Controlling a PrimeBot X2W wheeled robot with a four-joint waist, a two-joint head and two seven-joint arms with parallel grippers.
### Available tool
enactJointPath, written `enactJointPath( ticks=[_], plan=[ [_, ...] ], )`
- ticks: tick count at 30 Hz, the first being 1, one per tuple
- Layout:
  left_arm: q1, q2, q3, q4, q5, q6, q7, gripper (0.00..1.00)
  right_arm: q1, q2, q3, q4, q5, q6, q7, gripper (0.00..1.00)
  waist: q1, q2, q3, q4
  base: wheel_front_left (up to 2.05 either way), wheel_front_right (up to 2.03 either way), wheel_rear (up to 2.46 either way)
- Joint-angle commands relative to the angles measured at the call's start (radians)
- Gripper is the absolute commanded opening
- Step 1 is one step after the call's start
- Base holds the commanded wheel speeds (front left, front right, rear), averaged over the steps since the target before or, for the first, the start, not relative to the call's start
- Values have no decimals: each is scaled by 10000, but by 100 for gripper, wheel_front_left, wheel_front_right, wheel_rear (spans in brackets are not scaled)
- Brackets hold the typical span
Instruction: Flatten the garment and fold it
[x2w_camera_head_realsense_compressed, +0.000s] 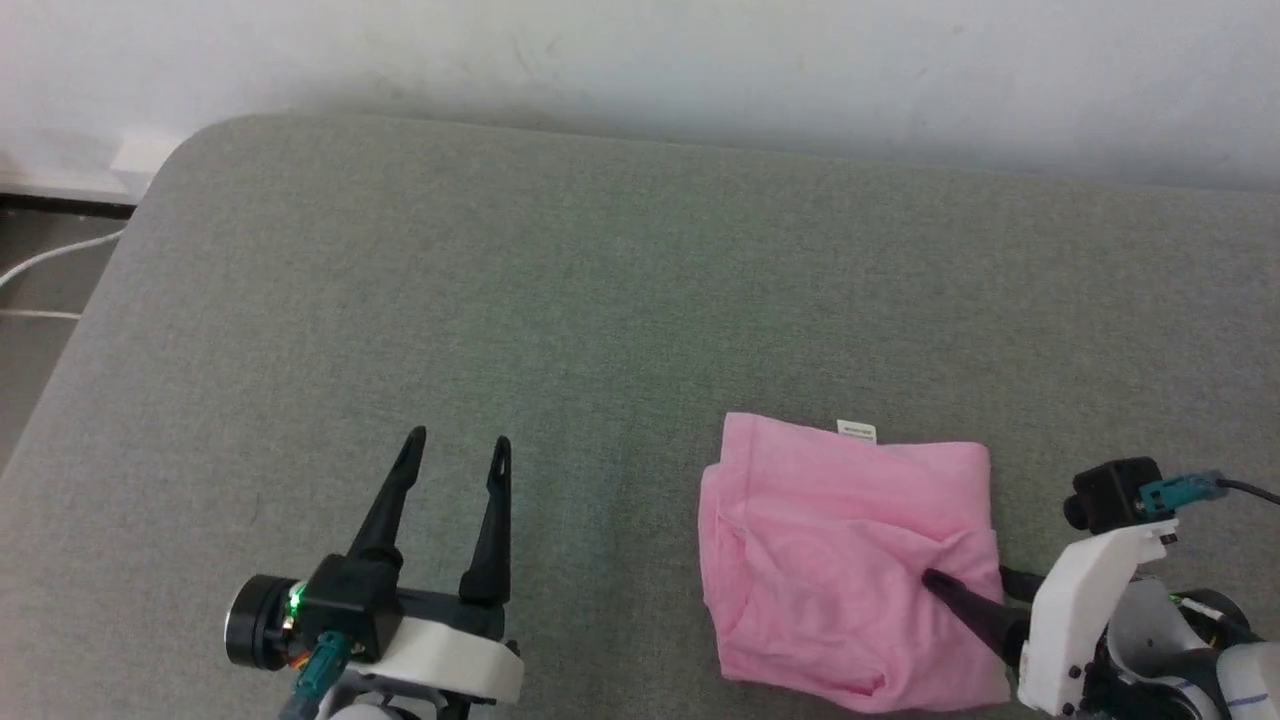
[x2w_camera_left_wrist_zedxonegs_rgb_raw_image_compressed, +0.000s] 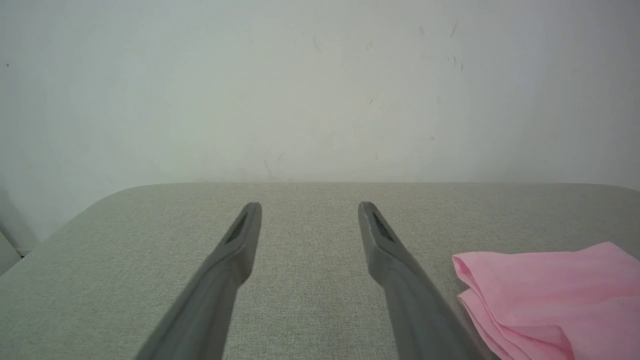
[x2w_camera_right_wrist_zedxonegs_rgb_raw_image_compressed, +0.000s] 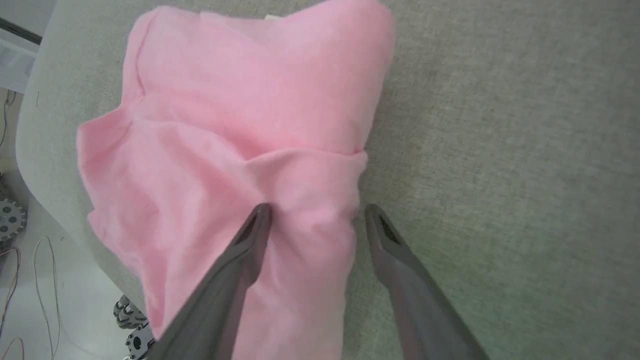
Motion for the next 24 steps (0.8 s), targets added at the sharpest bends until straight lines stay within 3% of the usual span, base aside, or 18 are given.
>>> enactJointPath(
  ticks=[1, 9, 10, 11, 12, 17, 24],
  plan=[
    [-135, -18, -23, 43, 29, 6, -47, 100, -208, 99, 64, 98, -3, -7, 30, 100, -1, 0, 159, 250, 0, 0, 0],
    [-126, -18, -32, 107, 35, 17, -47, 100, -466, 137, 1001, 1252, -322, -7, -160, 100, -1, 0, 217, 531, 0, 0, 0],
    [-125, -18, -39, 119, 32, 23, -47, 100, -487, 115, 1130, 1404, -393, -7, -205, 56, -1, 0, 206, 541, 0, 0, 0],
    [-124, -18, -47, 131, 26, 30, -47, 100, -520, 89, 1257, 1525, -460, -7, -283, 20, -1, 0, 191, 543, 0, 0, 0],
    [-124, -18, -58, 140, 19, 37, -47, 100, -565, 75, 1336, 1626, -510, -7, -405, 0, -1, 0, 172, 537, 0, 0, 0],
    [-115, -18, -93, 205, -46, 75, -47, 100, -985, -273, 1729, 1730, -924, -7, -1067, 0, -1, 0, -21, 326, 0, 0, 0],
    [27, -18, -186, 291, -32, 26, -47, 100, -1964, -1668, 2766, 746, -2196, -7, -937, 0, -1, 0, -393, -697, 0, 0, 0]
  ],
)
